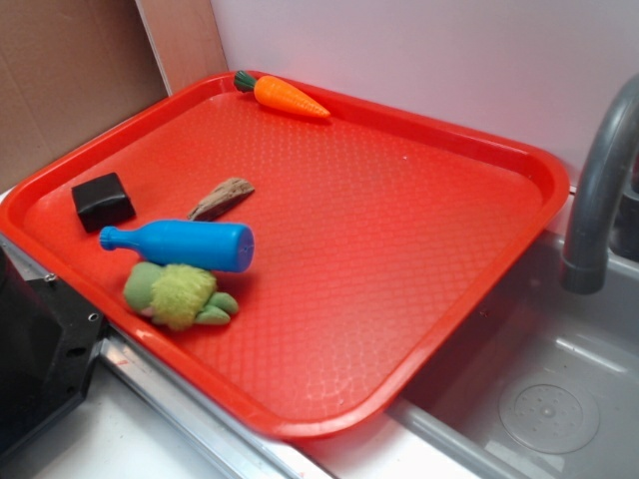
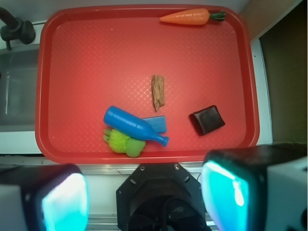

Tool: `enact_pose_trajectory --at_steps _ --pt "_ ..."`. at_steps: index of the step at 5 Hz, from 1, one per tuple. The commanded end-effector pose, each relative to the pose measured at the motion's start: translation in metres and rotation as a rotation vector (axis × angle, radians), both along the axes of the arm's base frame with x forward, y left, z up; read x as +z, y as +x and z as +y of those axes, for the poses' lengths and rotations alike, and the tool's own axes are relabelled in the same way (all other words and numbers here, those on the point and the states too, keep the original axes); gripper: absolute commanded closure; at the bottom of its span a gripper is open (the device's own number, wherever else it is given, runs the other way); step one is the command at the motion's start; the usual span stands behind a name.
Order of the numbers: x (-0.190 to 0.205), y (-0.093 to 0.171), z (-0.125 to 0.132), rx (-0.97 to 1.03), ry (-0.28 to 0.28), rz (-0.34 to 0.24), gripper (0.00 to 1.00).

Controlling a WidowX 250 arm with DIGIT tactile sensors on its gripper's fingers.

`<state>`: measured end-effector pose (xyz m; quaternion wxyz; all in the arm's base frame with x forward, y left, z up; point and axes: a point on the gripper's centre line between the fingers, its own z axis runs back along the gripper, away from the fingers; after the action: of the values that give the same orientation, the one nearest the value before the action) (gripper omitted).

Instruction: Grab the carrot.

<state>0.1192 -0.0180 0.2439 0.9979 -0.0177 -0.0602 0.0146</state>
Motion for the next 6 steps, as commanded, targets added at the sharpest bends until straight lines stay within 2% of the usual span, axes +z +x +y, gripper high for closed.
enact_pose_trajectory --at_steps 1,2,3,4,5,6 --pt "0.000 0.000 0.000 0.000 0.000 0.000 0.00" --pt "-0.039 0.050 0.018 0.186 0.093 -0.067 0.00" --pt "-0.064 0.101 0.032 0.321 0.063 -0.179 0.00" --pt "-0.104 0.144 0.054 0.458 0.039 -0.212 0.00" --pt "-0.133 0.160 0.077 0.596 -0.003 -0.278 0.00" --pt "-0.146 0.171 0.085 0.627 -0.008 -0.284 0.00"
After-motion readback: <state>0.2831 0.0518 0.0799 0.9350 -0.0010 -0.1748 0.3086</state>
